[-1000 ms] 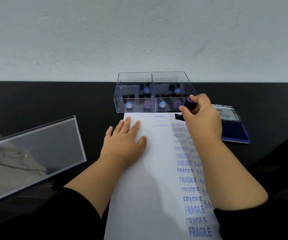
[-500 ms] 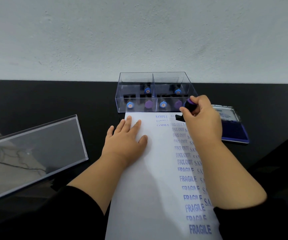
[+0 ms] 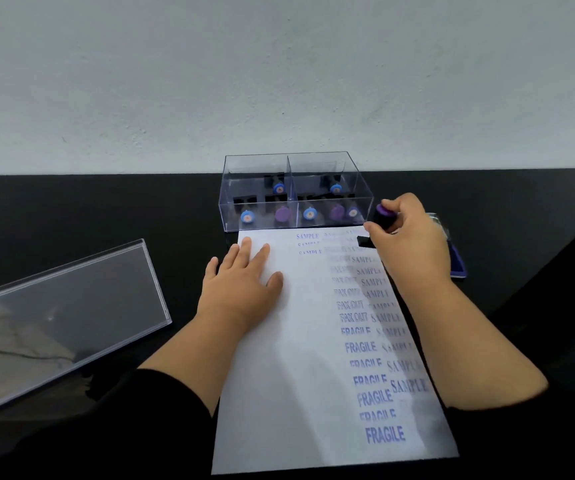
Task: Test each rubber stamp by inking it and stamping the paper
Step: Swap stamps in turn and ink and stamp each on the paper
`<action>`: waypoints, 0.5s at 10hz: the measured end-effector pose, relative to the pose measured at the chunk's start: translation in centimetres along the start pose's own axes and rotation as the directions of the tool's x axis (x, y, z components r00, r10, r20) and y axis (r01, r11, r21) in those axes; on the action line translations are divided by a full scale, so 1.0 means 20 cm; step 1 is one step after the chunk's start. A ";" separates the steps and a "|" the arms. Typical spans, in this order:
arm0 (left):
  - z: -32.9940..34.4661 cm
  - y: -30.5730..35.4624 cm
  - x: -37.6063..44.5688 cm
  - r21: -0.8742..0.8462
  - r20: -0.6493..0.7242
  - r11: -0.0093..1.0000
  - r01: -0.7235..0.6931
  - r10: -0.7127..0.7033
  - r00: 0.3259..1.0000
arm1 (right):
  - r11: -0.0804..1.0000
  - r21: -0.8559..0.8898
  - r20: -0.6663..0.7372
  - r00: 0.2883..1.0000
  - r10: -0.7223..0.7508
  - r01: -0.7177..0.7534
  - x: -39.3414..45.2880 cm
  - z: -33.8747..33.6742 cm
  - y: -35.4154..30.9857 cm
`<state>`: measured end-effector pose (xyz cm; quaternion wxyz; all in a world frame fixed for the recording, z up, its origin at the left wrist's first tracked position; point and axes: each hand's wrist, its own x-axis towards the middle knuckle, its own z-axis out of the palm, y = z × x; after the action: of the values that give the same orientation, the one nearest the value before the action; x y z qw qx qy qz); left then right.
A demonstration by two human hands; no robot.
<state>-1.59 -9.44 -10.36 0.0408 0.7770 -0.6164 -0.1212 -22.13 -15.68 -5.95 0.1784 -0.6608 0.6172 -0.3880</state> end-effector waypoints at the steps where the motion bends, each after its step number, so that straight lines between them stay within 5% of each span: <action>1: 0.00 0.00 0.00 0.000 -0.002 1.000 -0.002 0.002 1.000 | 0.998 -0.056 -0.024 0.999 0.029 -0.030 0.01 -0.07 0.04; 5: 0.00 0.00 0.01 0.011 -0.004 1.000 -0.007 0.007 1.000 | 0.969 -0.230 -0.048 0.996 0.080 -0.088 -0.02 -0.14 0.16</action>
<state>-1.61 -9.65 -10.44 0.0381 0.7754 -0.6195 -0.1160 -26.34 -15.08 -6.49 0.1046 -0.6429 0.6890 -0.3180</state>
